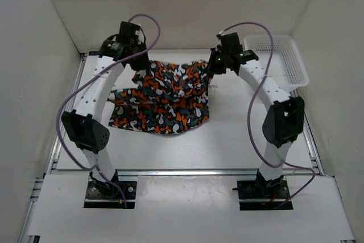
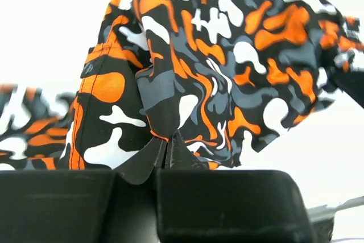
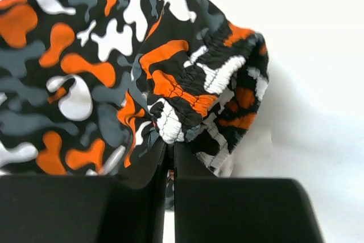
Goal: Fold and stack the shorts
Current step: Flatten the shorts out
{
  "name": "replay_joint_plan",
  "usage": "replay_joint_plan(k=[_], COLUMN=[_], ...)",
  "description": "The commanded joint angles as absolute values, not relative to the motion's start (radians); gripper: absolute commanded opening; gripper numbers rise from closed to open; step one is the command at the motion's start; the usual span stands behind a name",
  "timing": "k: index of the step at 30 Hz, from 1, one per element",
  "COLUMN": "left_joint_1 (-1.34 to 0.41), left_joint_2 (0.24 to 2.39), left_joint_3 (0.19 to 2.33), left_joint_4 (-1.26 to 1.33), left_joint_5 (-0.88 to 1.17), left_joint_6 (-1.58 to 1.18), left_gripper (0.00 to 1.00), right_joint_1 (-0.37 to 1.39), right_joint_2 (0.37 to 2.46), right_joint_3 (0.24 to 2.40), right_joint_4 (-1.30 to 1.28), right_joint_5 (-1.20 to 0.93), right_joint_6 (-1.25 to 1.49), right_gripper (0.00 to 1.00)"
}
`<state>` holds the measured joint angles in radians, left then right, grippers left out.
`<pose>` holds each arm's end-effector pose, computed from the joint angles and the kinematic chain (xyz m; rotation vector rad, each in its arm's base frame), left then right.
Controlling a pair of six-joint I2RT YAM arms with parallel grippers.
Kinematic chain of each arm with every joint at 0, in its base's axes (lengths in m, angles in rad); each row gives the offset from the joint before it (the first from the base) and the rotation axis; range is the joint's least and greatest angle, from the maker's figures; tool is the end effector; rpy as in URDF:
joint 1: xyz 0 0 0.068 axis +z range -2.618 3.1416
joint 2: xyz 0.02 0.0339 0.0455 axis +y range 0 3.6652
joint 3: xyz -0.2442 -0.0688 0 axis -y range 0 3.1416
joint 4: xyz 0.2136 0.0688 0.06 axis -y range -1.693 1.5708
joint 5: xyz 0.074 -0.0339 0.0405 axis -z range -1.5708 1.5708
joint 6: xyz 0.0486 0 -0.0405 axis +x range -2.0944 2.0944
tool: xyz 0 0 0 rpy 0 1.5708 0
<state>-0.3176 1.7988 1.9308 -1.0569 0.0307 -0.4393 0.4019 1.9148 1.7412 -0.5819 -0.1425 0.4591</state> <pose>0.3347 -0.1116 0.3411 -0.1409 2.5263 -0.3490 0.3765 0.1675 0.2819 -0.0053 2.3938 0.5864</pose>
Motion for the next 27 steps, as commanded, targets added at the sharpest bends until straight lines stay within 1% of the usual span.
replay_joint_plan(k=[1,3,4,5,6,7,8,9,10,11,12,13,14,15,16,17,18,19,20,21,22,23,24,25,26,27], left_joint_1=[-0.305,-0.305,-0.305,-0.316,-0.33,-0.33,-0.34,-0.341,-0.341,-0.341,-0.341,-0.341,-0.341,-0.341,-0.341,-0.341,-0.341,-0.341,-0.341,-0.341,-0.341,-0.341,-0.341,-0.341,-0.341,-0.341], left_joint_2=[1.723,1.633,1.59,1.544,1.437,1.377,1.317,1.196,1.142,1.094,1.056,1.014,1.014,1.005,1.017,1.028,1.041,1.061,1.112,1.143,1.214,1.253,1.293,1.33,1.398,1.431], left_joint_3=[2.104,2.121,2.091,2.054,1.948,1.878,1.799,1.626,1.535,1.45,1.372,1.251,1.205,1.174,1.145,1.144,1.144,1.155,1.169,1.183,1.218,1.239,1.261,1.281,1.323,1.345], left_joint_4=[-1.141,-1.122,-1.097,-1.071,-1.01,-0.977,-0.945,-0.912,-0.864,-0.853,-0.853,-0.853,-0.853,-0.853,-0.853,-0.862,-0.862,-0.862,-0.851,-0.851,-0.851,-0.851,-0.851,-0.851,-0.851,-0.851], left_joint_5=[0.002,0.012,0.021,0.021,0.031,0.041,0.058,0.075,0.102,0.103,0.103,0.103,0.091,0.091,0.08,0.071,0.061,0.051,0.022,0.005,-0.012,-0.026,-0.026,-0.026,-0.026,0.013], left_joint_6=[-0.391,-0.391,-0.391,-0.391,-0.402,-0.402,-0.425,-0.452,-0.469,-0.485,-0.497,-0.497,-0.508,-0.508,-0.508,-0.508,-0.518,-0.518,-0.518,-0.518,-0.518,-0.518,-0.518,-0.518,-0.534,-0.534], left_gripper=[0.1,0.1,0.1,0.1,0.1,0.14,0.22,0.37,0.81,1.0,1.0,1.0,1.0,1.0,1.0,1.0,0.97,0.88,0.74,0.61,0.35,0.26,0.2,0.19,0.23,0.31], right_joint_1=[0.394,0.394,0.405,0.416,0.416,0.432,0.463,0.475,0.485,0.485,0.485,0.485,0.485,0.485,0.485,0.485,0.485,0.485,0.485,0.485,0.485,0.485,0.485,0.485,0.485,0.476], right_joint_2=[1.708,1.588,1.497,1.447,1.392,1.271,1.205,1.137,1.02,0.97,0.93,0.875,0.859,0.848,0.835,0.834,0.824,0.824,0.812,0.802,0.802,0.793,0.784,0.784,0.784,0.784], right_joint_3=[1.848,1.795,1.757,1.708,1.647,1.575,1.401,1.305,1.213,1.052,0.981,0.921,0.875,0.811,0.784,0.764,0.75,0.741,0.732,0.732,0.732,0.732,0.732,0.732,0.732,0.754], right_joint_4=[-0.626,-0.583,-0.563,-0.539,-0.467,-0.428,-0.382,-0.298,-0.272,-0.261,-0.281,-0.313,-0.354,-0.4,-0.47,-0.501,-0.527,-0.567,-0.568,-0.578,-0.587,-0.588,-0.588,-0.588,-0.597,-0.597], right_joint_5=[-0.097,-0.052,-0.025,0.001,0.014,0.043,0.134,0.171,0.208,0.244,0.314,0.352,0.391,0.417,0.431,0.454,0.463,0.463,0.463,0.463,0.472,0.488,0.501,0.502,0.512,0.502], right_joint_6=[0.37,0.324,0.313,0.299,0.258,0.239,0.218,0.2,0.19,0.204,0.216,0.236,0.305,0.345,0.383,0.478,0.53,0.578,0.648,0.678,0.71,0.766,0.784,0.784,0.793,0.778], right_gripper=[0.0,0.0,0.0,0.0,0.0,0.0,0.0,0.0,0.02,0.31,0.59,0.81,0.91,0.98,0.99,0.99,0.99,0.99,0.96,0.89,0.83,0.76,0.68,0.55,0.5,0.48])
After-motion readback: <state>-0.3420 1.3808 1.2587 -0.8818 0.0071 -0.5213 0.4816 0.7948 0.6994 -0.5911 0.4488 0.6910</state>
